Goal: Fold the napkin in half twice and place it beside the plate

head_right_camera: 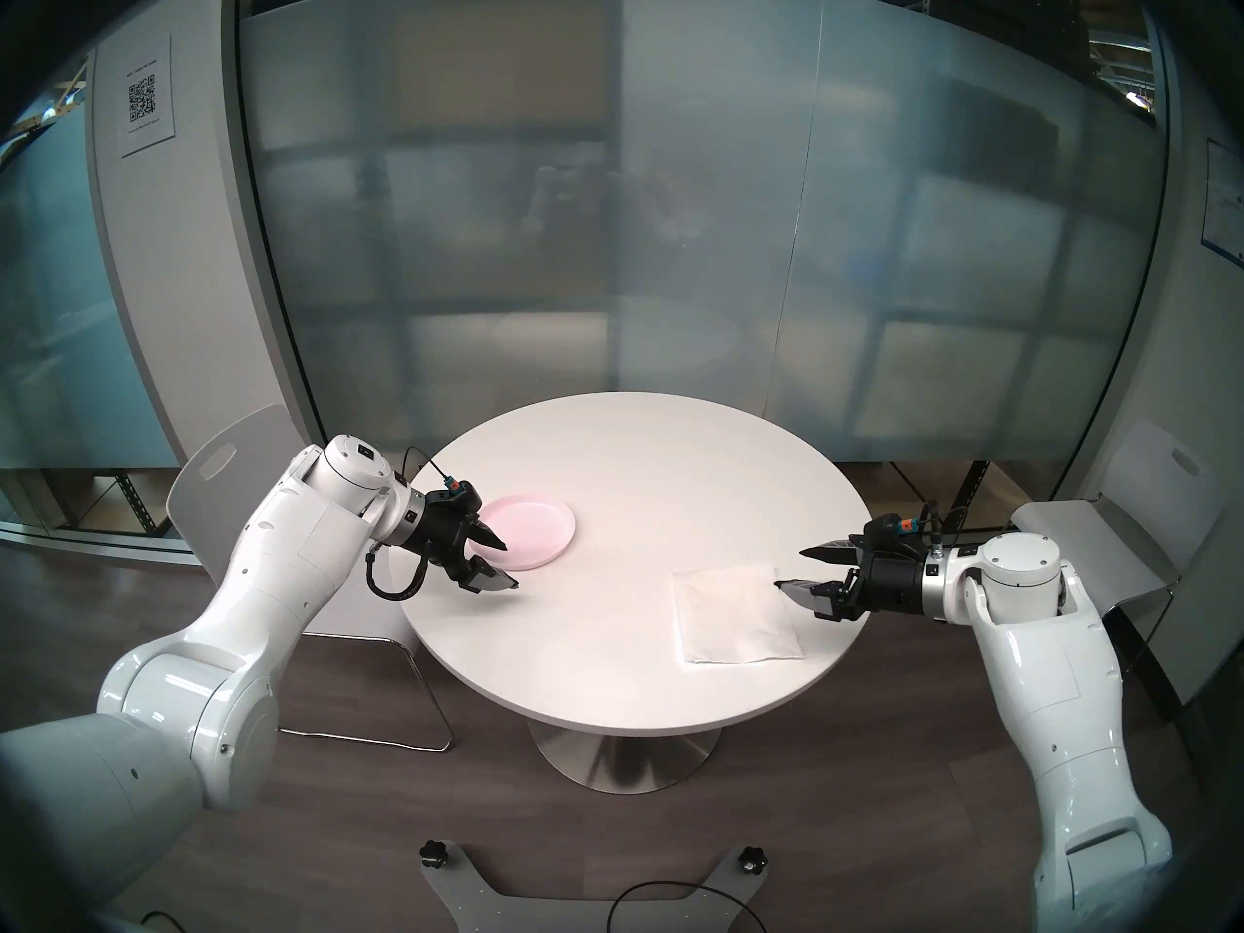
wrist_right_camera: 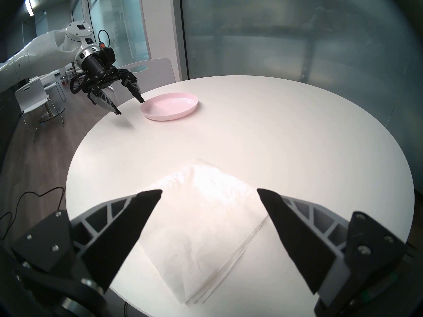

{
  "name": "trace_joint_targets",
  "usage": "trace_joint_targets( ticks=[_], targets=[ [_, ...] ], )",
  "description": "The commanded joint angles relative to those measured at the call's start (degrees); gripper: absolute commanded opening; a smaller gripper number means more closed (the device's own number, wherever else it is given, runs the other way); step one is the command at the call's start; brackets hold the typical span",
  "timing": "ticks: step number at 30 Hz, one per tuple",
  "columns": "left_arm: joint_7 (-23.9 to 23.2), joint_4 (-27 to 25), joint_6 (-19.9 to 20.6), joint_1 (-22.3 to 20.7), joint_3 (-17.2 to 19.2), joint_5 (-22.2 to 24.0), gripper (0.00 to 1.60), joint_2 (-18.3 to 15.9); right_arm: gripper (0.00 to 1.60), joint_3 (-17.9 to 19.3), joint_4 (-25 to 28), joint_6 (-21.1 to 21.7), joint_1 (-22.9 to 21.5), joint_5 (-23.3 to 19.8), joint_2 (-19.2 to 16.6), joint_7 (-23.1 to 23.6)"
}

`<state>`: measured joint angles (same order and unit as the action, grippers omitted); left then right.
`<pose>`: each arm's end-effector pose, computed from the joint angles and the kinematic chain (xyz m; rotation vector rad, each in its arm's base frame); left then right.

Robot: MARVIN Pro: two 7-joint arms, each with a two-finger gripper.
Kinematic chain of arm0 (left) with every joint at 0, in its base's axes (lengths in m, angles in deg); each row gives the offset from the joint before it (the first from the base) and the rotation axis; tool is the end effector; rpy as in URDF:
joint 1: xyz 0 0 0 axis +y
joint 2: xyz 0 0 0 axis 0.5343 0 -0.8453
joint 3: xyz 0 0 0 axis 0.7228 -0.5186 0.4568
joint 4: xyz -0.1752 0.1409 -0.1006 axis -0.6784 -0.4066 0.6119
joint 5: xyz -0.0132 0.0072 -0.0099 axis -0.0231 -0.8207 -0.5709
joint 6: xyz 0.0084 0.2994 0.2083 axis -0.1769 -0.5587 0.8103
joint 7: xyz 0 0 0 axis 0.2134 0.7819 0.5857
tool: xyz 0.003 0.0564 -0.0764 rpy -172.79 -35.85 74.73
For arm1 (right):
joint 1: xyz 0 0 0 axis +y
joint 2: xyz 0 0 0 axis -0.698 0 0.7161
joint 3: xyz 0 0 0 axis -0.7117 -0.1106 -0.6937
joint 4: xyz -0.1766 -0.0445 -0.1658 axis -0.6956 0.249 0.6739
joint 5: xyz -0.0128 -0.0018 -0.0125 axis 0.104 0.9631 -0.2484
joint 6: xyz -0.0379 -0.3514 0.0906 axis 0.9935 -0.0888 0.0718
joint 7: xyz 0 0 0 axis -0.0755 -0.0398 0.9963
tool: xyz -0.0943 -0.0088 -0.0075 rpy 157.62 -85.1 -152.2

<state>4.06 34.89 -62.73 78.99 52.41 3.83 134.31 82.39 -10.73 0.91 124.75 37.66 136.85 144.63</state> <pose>0.5627 0.0256 -0.2540 2.1789 -1.3969 0.8007 0.4606 -0.1727 -0.2196 -2.1628 -0.9457 -1.3120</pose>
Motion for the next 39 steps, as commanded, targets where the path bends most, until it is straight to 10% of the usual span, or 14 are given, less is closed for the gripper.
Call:
trace_joint_targets(
  ticks=[1,39],
  targets=[
    [0.6,6.1,-1.6,-7.7,-1.1,-1.0,1.60,1.6,1.60,0.6,0.7,0.0,-0.7,-0.3,-0.2,0.0],
    [6.8,32.7,-8.7,-20.9,-4.3,-6.5,1.60,5.4,1.60,2.5,1.4,-0.7,0.7,-0.4,0.0,1.2]
  ],
)
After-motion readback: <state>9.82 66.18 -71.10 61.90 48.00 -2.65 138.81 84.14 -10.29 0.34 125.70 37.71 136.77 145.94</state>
